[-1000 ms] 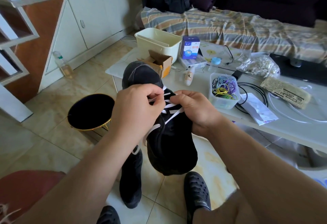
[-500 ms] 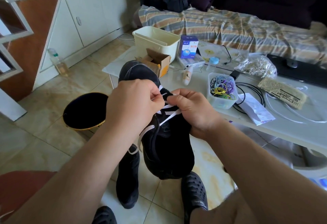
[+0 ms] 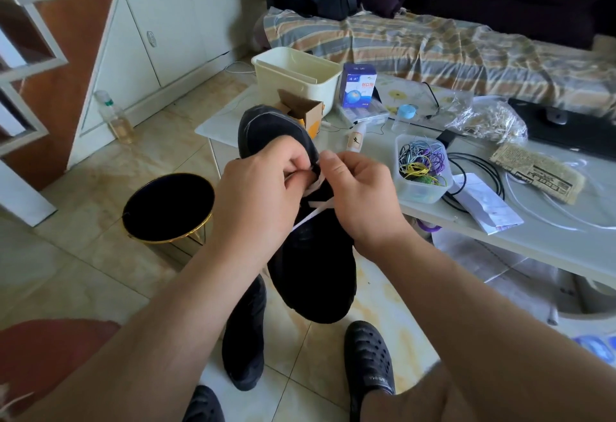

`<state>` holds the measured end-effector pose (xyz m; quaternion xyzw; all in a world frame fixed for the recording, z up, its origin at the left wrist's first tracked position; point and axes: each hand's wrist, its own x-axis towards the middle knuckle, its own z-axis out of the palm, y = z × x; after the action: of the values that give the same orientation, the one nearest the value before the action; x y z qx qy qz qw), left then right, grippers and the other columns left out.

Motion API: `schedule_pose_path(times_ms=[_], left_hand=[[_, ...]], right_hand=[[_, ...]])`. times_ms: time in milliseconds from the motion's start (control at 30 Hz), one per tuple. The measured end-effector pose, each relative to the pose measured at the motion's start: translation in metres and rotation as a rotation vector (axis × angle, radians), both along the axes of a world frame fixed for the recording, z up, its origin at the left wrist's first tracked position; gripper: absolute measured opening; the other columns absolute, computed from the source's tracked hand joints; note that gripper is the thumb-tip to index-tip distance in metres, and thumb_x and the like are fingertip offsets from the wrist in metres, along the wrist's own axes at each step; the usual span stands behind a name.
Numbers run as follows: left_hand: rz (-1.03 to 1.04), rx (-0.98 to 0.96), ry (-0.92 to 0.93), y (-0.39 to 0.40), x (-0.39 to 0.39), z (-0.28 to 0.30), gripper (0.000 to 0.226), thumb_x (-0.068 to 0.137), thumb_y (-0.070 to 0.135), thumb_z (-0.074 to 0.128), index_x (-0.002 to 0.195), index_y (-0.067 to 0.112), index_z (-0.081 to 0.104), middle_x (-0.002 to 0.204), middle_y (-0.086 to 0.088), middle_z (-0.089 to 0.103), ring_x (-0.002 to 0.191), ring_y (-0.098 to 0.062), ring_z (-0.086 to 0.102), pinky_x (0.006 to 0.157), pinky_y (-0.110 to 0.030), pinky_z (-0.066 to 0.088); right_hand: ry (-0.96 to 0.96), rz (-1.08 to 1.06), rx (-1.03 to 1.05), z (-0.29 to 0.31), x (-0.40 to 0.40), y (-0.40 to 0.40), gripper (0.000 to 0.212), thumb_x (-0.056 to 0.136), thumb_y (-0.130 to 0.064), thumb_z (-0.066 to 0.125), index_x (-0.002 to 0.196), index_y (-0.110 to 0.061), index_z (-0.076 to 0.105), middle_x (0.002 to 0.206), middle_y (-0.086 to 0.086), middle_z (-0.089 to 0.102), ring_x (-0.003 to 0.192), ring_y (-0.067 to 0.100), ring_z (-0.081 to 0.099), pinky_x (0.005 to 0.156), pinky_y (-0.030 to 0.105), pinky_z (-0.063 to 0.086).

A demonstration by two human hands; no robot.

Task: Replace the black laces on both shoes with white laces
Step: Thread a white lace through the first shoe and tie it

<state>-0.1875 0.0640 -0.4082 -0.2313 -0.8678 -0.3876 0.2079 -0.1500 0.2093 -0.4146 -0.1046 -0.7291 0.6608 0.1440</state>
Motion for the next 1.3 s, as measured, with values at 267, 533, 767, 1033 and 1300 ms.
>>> schedule_pose_path(times_ms=[267,533,767,1033,1300], left_hand=[[-0.067,-0.045,-0.036,-0.001,-0.001,-0.008,0.02,0.092,0.025,0.076,0.096,0.03,0.057,0.081,0.014,0.073,0.08,-0.015,0.072,0.076,-0.048,0.057],[0.118,-0.003,-0.249,-0.008,-0.002,-0.014,0.034,0.08,0.048,0.069,0.081,0.028,0.041,0.083,0.0,0.054,0.076,-0.027,0.054,0.063,-0.034,0.037],[0.086,-0.132,-0.645,-0.001,0.003,-0.018,0.03,0.082,0.056,0.067,0.089,0.027,0.062,0.08,0.012,0.067,0.077,-0.009,0.064,0.068,-0.033,0.052],[0.103,-0.141,-0.552,-0.012,-0.013,-0.036,0.011,0.093,0.031,0.064,0.092,0.021,0.069,0.078,0.003,0.068,0.076,-0.015,0.062,0.063,-0.032,0.047],[0.318,-0.036,-0.378,-0.041,-0.04,-0.055,0.017,0.102,0.03,0.059,0.106,0.014,0.064,0.095,-0.003,0.065,0.09,-0.03,0.062,0.075,-0.04,0.048]], right_hand=[[-0.065,-0.006,-0.189,-0.009,-0.005,-0.003,0.012,0.097,-0.015,0.068,0.089,-0.008,0.073,0.081,0.015,0.071,0.074,0.027,0.067,0.078,0.048,0.06],[0.015,-0.323,-0.173,-0.005,-0.015,0.011,0.023,0.102,-0.025,0.061,0.087,-0.01,0.069,0.071,0.005,0.067,0.068,0.02,0.061,0.069,0.043,0.057],[0.095,-0.362,0.061,-0.014,-0.012,0.003,0.02,0.103,-0.025,0.06,0.085,-0.019,0.064,0.053,-0.017,0.049,0.053,0.004,0.042,0.057,0.025,0.041],[0.006,-0.334,0.048,-0.021,-0.013,0.006,0.023,0.107,-0.025,0.053,0.086,-0.019,0.058,0.07,-0.004,0.055,0.064,0.012,0.047,0.065,0.034,0.045],[-0.12,0.002,-0.527,0.002,-0.018,0.034,0.034,0.111,-0.016,0.037,0.077,-0.02,0.039,0.065,0.001,0.026,0.049,0.015,0.021,0.051,0.029,0.025]])
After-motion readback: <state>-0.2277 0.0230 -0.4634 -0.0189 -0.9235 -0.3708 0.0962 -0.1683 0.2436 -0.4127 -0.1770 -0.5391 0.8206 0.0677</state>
